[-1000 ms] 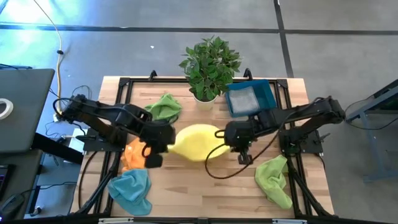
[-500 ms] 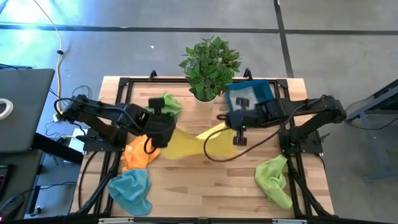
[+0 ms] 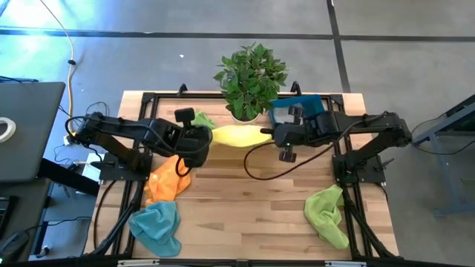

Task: Sort microfiber towel by color & place in baskets
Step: Fold the yellow towel

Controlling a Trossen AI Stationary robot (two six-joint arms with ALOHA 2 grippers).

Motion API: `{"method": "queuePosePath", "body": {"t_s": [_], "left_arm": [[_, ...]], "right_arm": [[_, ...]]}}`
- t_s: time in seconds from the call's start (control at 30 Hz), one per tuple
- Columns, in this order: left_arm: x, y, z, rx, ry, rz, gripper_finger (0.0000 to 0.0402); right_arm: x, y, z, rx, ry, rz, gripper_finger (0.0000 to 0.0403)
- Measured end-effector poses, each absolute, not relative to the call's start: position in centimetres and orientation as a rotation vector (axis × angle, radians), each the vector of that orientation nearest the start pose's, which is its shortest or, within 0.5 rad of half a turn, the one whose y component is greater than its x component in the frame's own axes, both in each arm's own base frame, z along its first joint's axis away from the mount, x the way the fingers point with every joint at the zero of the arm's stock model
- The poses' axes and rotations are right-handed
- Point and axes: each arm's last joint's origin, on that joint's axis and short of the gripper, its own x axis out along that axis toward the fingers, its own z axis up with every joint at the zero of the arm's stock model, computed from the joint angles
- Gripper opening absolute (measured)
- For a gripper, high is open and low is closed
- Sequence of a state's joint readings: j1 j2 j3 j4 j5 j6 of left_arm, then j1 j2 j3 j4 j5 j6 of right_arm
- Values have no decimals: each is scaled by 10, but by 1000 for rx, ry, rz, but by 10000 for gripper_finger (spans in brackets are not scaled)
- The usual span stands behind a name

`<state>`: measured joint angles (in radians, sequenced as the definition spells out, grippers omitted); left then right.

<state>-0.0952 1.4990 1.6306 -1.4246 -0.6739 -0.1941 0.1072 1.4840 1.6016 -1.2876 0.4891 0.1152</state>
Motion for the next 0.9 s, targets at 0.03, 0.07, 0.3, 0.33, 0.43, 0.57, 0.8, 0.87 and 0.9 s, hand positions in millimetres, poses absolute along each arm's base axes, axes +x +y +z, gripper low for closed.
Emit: {"method": "queuePosePath", "body": {"t_s": [0.03, 0.07, 0.3, 0.33, 0.43, 0.57, 0.8, 0.87, 0.9], "left_arm": [[261, -8, 371, 269, 1158, 585, 0], [262, -9, 369, 212, 1160, 569, 0], [268, -33, 315, 35, 1254, 479, 0], [270, -38, 304, 26, 1269, 467, 0], [277, -53, 275, -17, 1279, 406, 0], [291, -77, 246, -78, 1298, 284, 0], [308, -95, 212, -183, 1424, 117, 0], [313, -98, 205, -220, 1440, 74, 0], [313, -99, 203, -225, 1456, 52, 0]], "right_arm": [[270, 18, 365, -217, 1109, -384, 0], [270, 21, 359, -190, 1125, -364, 0], [268, 52, 283, -104, 1265, -241, 0], [267, 57, 274, -81, 1265, -221, 0], [267, 72, 251, 14, 1250, -128, 0], [265, 91, 233, 132, 1230, 18, 0], [261, 106, 220, 250, 1232, 125, 0], [260, 107, 219, 288, 1257, 147, 0], [260, 107, 219, 303, 1267, 171, 0]]}}
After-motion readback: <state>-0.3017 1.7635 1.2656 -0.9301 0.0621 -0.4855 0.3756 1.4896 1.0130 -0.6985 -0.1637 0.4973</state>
